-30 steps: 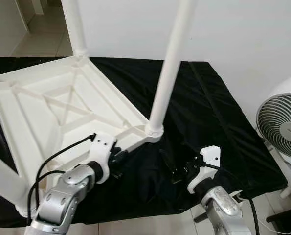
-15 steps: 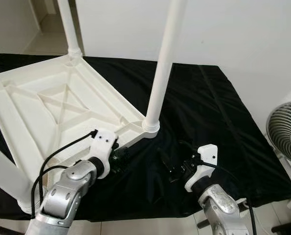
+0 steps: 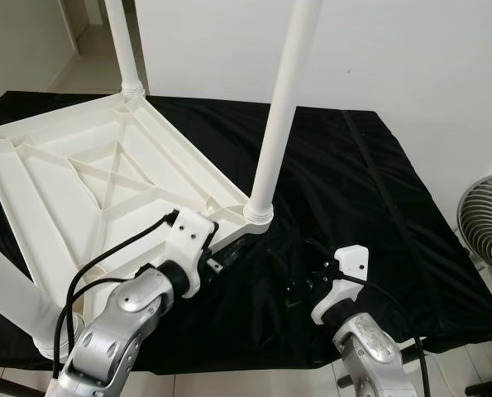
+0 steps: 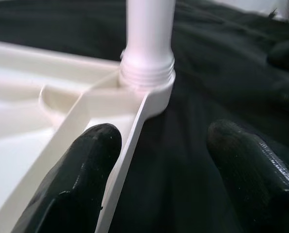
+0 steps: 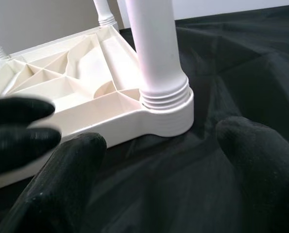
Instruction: Building children table
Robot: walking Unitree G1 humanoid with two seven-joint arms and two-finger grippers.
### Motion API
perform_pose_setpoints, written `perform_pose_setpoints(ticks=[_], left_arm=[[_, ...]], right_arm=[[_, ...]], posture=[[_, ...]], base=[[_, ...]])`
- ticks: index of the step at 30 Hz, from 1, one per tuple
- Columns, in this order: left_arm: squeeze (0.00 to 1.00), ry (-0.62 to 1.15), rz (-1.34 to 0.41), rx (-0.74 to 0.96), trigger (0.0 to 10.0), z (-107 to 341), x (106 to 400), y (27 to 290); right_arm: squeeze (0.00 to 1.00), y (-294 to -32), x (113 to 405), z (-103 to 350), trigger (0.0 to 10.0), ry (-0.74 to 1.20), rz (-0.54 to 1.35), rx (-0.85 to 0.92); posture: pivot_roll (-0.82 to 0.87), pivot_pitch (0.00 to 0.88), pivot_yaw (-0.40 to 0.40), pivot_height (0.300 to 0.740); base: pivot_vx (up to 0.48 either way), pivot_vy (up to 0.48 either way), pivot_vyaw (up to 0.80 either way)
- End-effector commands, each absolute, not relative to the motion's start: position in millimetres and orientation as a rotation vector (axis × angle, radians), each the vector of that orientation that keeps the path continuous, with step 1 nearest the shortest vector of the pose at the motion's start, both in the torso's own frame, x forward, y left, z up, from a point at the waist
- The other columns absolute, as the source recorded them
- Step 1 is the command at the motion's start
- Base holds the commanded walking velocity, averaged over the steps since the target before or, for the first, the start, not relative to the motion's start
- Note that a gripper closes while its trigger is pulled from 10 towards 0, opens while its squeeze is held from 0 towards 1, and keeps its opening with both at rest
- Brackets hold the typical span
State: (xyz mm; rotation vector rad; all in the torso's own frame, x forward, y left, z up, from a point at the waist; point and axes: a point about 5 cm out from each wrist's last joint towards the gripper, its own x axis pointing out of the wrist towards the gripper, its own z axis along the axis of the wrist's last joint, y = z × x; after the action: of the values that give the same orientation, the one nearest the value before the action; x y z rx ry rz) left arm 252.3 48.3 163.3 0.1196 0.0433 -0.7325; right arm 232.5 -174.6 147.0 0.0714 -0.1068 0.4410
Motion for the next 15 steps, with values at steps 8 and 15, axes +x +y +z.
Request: perform_pose_setpoints(ticks=[8,15], left_arm=[[0.0,0.056,-0.84,0.155,10.0,157.0,241.6,42.7],[0.0,0.066,-0.939,0.149,10.0,152.6,233.4,39.7]], right_arm=[[0.0,-175.8,234.9,145.2,10.0,-0.099,0.447,0.061],[0.0,-176.8,232.3,145.5,10.0,-0.103,0.432,0.059]], posture=[[-0.01,0.128,-0.055,0.74],[-0.04,0.13,-0.039,0.74]], base=[[0.0,0.0,0.0],[0.0,0.0,0.0]])
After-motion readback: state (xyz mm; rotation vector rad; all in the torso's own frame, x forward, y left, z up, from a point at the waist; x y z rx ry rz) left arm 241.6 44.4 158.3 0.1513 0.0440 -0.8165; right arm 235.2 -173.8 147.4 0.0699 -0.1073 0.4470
